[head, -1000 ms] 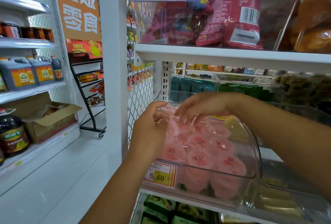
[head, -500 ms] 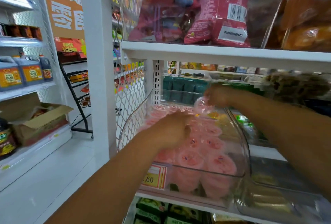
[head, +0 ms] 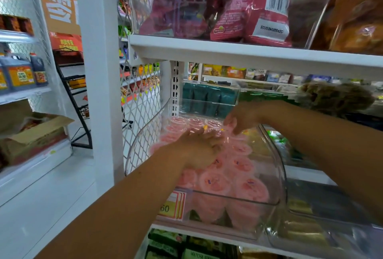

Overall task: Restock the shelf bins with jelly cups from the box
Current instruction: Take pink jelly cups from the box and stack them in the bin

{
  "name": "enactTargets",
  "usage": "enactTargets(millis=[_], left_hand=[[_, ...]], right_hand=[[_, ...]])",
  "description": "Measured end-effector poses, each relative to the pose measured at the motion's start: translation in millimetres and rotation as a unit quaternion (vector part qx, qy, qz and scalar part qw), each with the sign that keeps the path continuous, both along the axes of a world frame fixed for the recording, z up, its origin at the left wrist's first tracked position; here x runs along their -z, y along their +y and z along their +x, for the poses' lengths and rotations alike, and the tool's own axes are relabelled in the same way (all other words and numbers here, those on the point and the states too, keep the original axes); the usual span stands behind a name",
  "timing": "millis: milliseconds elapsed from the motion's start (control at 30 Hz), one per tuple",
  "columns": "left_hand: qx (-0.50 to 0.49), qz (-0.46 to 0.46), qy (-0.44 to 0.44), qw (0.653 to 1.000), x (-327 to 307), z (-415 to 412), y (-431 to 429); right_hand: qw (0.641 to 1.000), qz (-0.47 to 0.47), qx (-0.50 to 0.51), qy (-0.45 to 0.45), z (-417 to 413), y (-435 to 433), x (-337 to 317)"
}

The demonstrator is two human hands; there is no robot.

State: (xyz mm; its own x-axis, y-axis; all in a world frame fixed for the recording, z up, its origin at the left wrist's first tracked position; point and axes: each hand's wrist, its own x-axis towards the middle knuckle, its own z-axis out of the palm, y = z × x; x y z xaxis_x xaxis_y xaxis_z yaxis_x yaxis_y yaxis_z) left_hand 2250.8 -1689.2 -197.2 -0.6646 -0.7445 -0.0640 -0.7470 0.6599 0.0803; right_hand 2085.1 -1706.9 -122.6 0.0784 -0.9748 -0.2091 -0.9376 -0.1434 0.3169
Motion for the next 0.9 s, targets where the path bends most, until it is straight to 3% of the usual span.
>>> enactTargets(millis=[300, 467, 633, 767, 833, 900], left_hand=[[-0.008, 0.008, 0.015, 1.0, 1.8, 0.0, 0.0], [-0.008, -0.027, 0.117, 0.993, -6.2, 6.3, 8.2], [0.02, -0.047, 0.28, 0.959, -36.4, 13.6, 55.7], [0.107, -0.065, 0.448, 0.885, -23.3, 18.4, 139.1], [0.164, -0.008, 0.482, 0.861, 5.3, 18.6, 182.6], [0.158, 0.145, 0.433, 0.875, 45.6, 13.8, 215.3]], right_hand=[[0.996, 0.075, 0.048, 0.008, -2.8, -1.4, 3.4], [0.983, -0.056, 0.021, -0.176, -8.0, 28.1, -4.5], [0.9, -0.228, -0.021, -0.372, -11.0, 114.4, -18.3], [0.793, -0.309, -0.037, -0.523, -18.4, 216.2, 8.7], [0.76, -0.278, -0.019, -0.587, -27.0, 266.9, 41.5], [0.754, -0.14, 0.023, -0.641, -40.7, 307.4, 85.5]])
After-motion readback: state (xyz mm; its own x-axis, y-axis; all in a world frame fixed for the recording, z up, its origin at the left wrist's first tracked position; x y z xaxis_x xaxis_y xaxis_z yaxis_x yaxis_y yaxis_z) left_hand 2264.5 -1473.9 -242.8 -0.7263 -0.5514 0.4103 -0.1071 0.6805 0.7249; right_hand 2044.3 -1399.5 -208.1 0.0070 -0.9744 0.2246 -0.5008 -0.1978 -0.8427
